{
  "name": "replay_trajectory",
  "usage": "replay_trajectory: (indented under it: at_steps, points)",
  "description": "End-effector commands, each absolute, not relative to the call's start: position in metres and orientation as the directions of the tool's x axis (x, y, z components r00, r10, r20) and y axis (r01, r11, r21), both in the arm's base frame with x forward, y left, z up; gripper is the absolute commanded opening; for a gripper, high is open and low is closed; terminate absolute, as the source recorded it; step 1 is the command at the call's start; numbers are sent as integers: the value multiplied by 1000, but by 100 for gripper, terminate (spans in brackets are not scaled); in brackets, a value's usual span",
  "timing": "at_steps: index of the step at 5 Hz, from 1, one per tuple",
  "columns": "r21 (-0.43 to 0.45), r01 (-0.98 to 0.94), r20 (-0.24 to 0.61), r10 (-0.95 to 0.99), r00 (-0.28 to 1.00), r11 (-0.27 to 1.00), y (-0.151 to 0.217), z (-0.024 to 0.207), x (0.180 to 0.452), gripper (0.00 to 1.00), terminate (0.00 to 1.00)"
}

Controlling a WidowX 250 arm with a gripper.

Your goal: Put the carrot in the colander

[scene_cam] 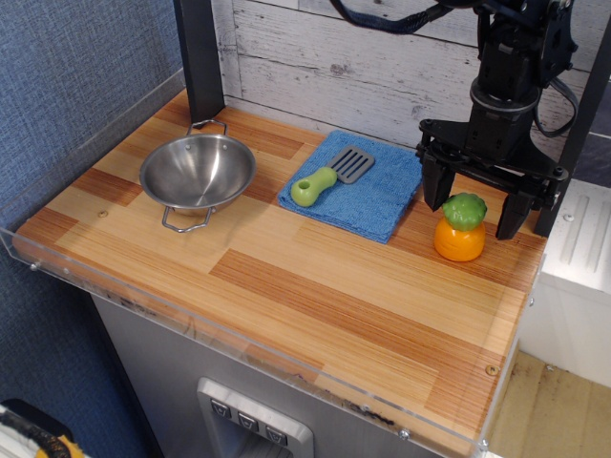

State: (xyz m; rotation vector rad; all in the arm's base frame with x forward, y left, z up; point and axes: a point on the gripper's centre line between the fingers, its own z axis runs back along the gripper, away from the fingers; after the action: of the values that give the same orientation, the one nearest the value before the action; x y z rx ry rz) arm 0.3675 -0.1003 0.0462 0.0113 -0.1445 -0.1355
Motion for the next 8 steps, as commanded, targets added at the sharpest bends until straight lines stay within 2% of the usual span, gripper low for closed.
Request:
replay_trajectory:
  at_steps: [1,3,4,5,6,8]
  points:
    - [18,118,163,-120,979,993,-96,56,376,0,0]
    - [10,127,149,-127,981,992,-94,57,376,0,0]
    - [-5,160,159,-157,975,987,-88,74,376,0,0]
    - [-21,186,197,-179,964,982,-72,109,373,0,0]
    - [-35,190,196,-180,964,981,-41,130,359,0,0]
    - [-40,112,185,-103,977,993,14,146,319,0,0]
